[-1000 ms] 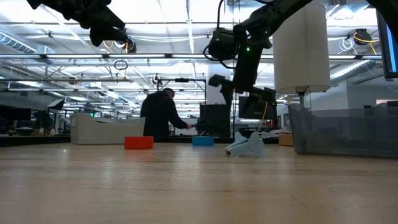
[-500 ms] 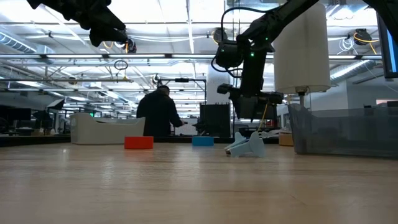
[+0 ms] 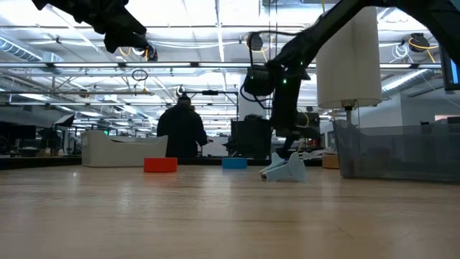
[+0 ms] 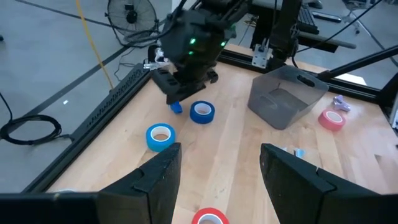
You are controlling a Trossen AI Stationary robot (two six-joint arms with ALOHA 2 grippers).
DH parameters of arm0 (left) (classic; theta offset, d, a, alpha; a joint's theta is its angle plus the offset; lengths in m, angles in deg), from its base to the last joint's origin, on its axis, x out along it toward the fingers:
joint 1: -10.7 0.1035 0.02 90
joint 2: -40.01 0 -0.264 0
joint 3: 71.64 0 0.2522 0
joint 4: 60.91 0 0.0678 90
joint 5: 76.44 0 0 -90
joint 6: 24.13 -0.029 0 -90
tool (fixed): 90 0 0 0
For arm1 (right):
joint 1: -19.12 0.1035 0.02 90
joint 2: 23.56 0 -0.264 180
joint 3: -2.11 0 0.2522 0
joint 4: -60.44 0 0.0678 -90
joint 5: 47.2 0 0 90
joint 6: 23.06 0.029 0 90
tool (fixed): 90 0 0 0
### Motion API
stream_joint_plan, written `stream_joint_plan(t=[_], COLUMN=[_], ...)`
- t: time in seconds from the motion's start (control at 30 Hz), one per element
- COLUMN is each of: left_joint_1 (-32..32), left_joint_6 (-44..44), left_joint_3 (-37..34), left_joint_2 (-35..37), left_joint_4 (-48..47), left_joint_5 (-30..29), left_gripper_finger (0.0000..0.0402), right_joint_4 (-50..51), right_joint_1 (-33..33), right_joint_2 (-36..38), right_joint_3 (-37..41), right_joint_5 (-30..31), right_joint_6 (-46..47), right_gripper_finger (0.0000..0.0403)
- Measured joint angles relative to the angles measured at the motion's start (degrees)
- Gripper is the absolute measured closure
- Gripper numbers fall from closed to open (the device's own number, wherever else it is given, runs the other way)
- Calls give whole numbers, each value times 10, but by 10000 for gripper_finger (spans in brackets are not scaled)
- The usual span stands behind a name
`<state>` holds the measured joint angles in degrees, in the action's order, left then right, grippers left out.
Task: Pick and place Stapler, Stapler remover, tape
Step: Put the small blue stapler into the gray bin
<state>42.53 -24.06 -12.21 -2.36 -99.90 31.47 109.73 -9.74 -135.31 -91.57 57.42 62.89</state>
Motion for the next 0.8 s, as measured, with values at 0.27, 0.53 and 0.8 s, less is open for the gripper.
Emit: stream_joint_plan(t=[0.27,0.53,0.8], left_joint_1=[0,0,0], left_joint_6=[1,0,-1], left_joint_3=[0,0,0], left_joint_2=[0,0,-1], left_joint_4=[-1,6,14], left_joint_5=[0,0,-1], left_gripper_finger=[186,186,186], right_joint_4=[-4,-5,-13], right_joint_1=[-18,-15,-14], right_joint_2=[-8,-20,-39], right_joint_3=[0,0,-2], right_joint_5=[-13,-28,-57], right_joint_6=[-3,-9,-1], right_gripper_finger=[234,234,234])
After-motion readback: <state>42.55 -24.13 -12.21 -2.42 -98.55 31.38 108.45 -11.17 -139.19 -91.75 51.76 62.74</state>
